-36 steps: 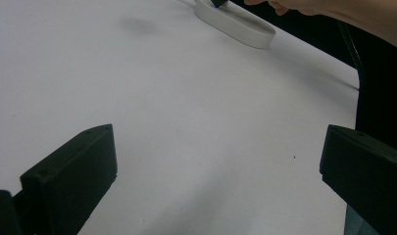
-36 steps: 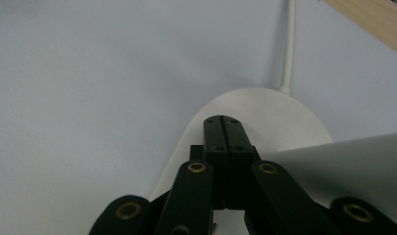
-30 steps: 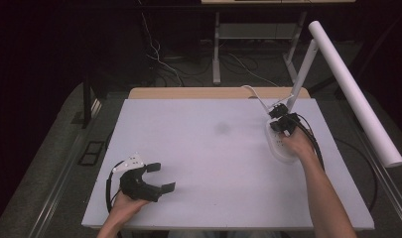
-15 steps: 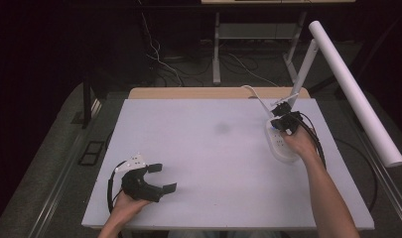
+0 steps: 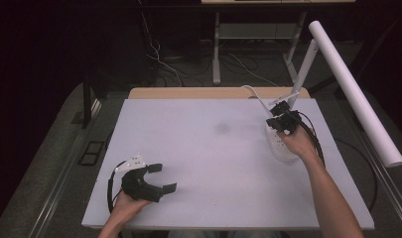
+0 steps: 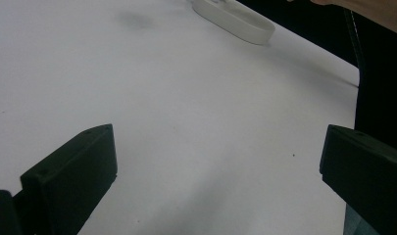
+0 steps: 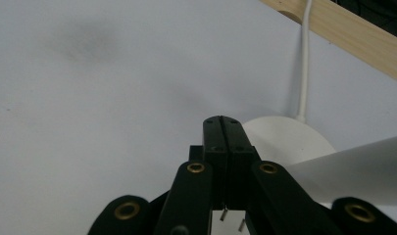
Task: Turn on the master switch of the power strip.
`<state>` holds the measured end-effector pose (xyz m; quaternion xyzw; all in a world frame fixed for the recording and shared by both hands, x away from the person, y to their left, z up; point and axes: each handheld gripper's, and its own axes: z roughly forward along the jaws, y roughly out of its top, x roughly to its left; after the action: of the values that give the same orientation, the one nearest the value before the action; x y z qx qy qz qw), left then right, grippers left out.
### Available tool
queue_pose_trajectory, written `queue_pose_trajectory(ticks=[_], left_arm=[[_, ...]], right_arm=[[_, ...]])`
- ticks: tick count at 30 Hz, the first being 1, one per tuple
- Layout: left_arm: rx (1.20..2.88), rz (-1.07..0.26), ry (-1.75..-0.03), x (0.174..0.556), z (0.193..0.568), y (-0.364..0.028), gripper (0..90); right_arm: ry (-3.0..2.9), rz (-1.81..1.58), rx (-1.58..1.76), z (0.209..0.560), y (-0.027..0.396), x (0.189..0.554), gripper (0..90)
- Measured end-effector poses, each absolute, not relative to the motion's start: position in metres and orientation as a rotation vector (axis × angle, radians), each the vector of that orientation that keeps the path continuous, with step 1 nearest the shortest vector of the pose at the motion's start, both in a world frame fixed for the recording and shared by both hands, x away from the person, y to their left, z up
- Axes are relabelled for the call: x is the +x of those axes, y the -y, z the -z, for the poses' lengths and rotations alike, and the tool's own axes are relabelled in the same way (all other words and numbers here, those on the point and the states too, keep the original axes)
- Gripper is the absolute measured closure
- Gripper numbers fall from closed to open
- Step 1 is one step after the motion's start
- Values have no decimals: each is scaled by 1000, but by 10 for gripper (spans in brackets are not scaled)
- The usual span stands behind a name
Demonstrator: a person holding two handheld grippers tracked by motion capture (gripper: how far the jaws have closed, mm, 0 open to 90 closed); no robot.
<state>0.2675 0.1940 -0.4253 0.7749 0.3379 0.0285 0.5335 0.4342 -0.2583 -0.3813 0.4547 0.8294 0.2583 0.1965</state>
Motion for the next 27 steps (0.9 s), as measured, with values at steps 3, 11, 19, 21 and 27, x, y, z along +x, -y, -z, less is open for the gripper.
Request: queue_pose_trajectory(ticks=[3, 11, 19, 21, 27], left_arm=[[1845, -70, -807, 267, 425, -194, 0], [1846, -69, -803, 267, 425, -194, 0], [1850, -69, -802, 268, 425, -193, 0], [1851, -68, -803, 268, 425, -193, 0], [1847, -68, -802, 267, 425, -193, 0]], right_arm=[[-2327, -750, 1248, 377, 257, 429, 892], [-2330, -829, 1194, 365, 253, 414, 741], [-2314, -942, 1195, 360, 251, 396, 564], [-2319, -965, 1192, 360, 250, 392, 485], [-2347, -1050, 1167, 359, 252, 376, 152]])
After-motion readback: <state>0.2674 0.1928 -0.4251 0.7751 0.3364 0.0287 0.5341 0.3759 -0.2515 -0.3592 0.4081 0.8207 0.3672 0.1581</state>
